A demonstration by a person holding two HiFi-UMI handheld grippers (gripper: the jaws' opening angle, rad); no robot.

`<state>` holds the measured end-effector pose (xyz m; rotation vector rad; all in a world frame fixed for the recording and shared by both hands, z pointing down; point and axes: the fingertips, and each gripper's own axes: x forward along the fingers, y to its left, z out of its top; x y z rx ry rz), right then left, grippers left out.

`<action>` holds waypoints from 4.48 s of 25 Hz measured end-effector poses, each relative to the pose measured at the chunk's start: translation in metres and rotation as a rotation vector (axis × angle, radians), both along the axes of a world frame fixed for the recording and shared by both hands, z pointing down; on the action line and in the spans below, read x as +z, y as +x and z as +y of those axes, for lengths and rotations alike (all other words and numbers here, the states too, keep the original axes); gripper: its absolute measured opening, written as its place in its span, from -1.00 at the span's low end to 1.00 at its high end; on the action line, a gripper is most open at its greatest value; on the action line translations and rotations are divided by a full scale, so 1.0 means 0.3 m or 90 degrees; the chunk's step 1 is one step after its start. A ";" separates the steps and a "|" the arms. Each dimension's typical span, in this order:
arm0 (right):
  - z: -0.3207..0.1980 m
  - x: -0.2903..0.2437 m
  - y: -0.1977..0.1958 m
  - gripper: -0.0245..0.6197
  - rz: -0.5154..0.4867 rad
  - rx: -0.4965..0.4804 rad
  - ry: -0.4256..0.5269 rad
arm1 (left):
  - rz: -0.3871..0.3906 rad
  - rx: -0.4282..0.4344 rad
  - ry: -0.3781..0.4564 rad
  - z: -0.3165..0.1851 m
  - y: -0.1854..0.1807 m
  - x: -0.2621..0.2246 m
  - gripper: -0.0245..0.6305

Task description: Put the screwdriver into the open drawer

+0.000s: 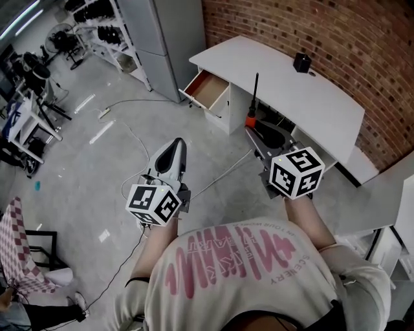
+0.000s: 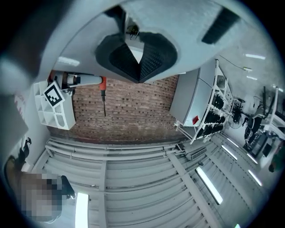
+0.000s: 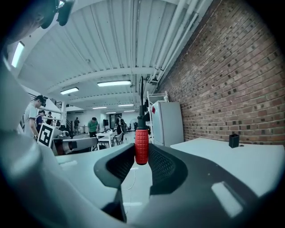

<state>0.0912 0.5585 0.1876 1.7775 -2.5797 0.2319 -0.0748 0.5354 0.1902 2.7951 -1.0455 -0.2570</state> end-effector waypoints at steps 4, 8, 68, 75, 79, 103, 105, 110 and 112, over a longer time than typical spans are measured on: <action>0.004 0.078 0.025 -0.58 -0.002 -0.017 -0.038 | -0.014 0.006 -0.028 -0.020 0.057 0.040 -0.94; 0.001 0.162 0.054 -0.58 -0.024 -0.026 -0.078 | -0.039 0.015 -0.046 -0.042 0.110 0.090 -0.94; -1.335 0.207 -0.138 -0.58 -0.033 0.019 -0.111 | 0.006 0.096 -0.065 -1.380 -0.039 0.100 -0.93; -1.388 0.264 -0.177 -0.58 -0.030 0.000 -0.139 | 0.012 0.075 -0.093 -1.415 -0.090 0.160 -0.93; -1.430 0.276 -0.185 -0.58 -0.028 -0.007 -0.146 | 0.007 0.069 -0.099 -1.437 -0.100 0.175 -0.93; -2.150 0.336 0.003 -0.58 -0.036 -0.088 -0.157 | 0.049 -0.045 -0.138 -2.106 0.051 0.202 -0.94; -2.226 0.329 0.011 -0.58 -0.031 -0.098 -0.153 | 0.047 -0.052 -0.127 -2.171 0.060 0.198 -0.94; -2.378 0.347 0.003 -0.58 -0.017 -0.130 -0.160 | 0.049 -0.064 -0.123 -2.308 0.080 0.219 -0.94; -2.422 0.366 -0.006 -0.58 -0.013 -0.147 -0.168 | 0.049 -0.069 -0.127 -2.348 0.093 0.238 -0.94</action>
